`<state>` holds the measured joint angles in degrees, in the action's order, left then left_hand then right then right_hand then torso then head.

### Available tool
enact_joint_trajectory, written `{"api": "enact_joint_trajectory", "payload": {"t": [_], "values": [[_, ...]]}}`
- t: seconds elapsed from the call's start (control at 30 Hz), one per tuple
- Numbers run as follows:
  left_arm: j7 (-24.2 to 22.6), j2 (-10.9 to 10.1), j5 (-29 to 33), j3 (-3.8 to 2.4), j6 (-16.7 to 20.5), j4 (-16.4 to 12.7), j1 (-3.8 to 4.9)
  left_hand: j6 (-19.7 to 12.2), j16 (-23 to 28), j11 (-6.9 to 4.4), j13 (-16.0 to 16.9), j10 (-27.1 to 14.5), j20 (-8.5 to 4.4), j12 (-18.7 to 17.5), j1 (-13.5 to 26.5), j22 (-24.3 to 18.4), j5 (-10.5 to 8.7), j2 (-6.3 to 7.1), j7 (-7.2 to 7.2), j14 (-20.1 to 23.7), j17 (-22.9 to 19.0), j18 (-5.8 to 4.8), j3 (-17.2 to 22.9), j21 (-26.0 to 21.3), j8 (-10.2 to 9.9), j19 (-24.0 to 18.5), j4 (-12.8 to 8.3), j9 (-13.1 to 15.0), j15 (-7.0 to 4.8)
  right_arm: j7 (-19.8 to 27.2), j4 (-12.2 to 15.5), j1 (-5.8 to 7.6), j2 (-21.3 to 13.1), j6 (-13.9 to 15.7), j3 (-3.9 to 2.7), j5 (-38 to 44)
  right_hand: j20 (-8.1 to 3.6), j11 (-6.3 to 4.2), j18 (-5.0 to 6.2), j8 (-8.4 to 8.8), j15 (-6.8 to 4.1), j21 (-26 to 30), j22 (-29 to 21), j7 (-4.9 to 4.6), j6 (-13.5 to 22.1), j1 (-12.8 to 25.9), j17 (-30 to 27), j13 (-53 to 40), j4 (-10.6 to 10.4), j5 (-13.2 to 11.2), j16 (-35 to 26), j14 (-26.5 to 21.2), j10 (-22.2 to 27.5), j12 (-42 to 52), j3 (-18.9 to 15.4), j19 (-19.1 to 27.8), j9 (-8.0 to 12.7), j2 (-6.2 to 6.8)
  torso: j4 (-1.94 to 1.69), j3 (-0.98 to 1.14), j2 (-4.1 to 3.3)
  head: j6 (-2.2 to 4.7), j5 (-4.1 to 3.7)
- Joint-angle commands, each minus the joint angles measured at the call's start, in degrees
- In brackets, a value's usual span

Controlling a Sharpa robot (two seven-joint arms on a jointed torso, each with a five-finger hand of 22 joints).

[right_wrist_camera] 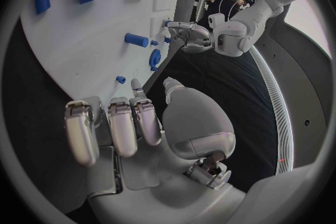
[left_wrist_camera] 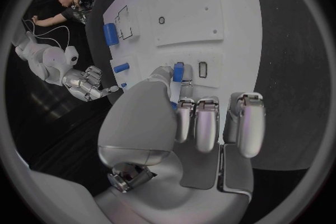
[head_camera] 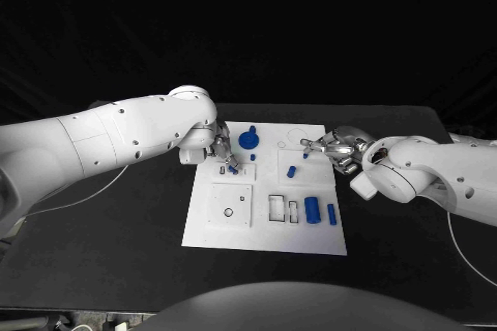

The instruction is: Assemble the parts on the task board

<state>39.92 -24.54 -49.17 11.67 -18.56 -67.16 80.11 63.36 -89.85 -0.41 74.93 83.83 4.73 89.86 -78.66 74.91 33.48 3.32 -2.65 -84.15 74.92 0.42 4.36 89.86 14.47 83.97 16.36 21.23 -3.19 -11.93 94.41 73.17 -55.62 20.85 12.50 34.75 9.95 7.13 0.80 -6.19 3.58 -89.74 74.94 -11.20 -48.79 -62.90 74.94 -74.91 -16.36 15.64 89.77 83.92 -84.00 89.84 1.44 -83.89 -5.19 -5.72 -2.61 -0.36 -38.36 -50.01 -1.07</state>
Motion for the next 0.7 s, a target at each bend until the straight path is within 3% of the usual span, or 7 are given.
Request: {"api": "enact_joint_trajectory", "payload": {"t": [0.03, 0.7], "values": [[1.1, 0.2, 0.8, -0.01, -1.4, -0.2, -0.02, 0.3, -0.1, -0.34, 15.1, 6.2, 0.11, 0.1, 0.2, 15.1, -0.18, -0.18, 0.07, -5.9, 15.1, -0.42, 0.2, 0.1, 0.3, 6.0, 0.2, 0.1, -0.39, 0.0, 0.0, -0.05, 0.0, -0.8, 0.01, 0.5, 0.35, 0.35, -0.8, -0.2, 0.48, -0.3, 15.1, -0.29, -0.3, -0.4, 15.1, -15.1, -0.1, 0.3, 0.2, 6.1, -6.0, 0.2, -0.4, -6.1, -0.1, -0.16, 0.01, -0.01, 0.02, 0.01, -0.01], [1.8, 0.1, 0.8, 0.01, -0.5, -0.3, -0.05, 0.3, -0.1, -0.35, 15.1, 6.2, 0.2, 0.1, 0.3, 15.1, -0.76, -0.52, 0.07, -5.9, 15.1, -0.42, 0.4, 0.1, 0.1, 6.0, 0.1, 0.3, -0.38, -0.1, 0.0, -0.05, 0.0, -0.9, 0.01, 0.5, 0.36, 0.35, -0.8, -0.27, 0.48, -0.3, 15.1, -0.3, -0.3, -0.6, 15.1, -15.1, -0.1, 0.3, 0.2, 6.1, -6.0, 0.2, -0.6, -6.1, -0.1, -0.29, 0.03, 0.0, 0.03, 0.01, -0.01]]}}
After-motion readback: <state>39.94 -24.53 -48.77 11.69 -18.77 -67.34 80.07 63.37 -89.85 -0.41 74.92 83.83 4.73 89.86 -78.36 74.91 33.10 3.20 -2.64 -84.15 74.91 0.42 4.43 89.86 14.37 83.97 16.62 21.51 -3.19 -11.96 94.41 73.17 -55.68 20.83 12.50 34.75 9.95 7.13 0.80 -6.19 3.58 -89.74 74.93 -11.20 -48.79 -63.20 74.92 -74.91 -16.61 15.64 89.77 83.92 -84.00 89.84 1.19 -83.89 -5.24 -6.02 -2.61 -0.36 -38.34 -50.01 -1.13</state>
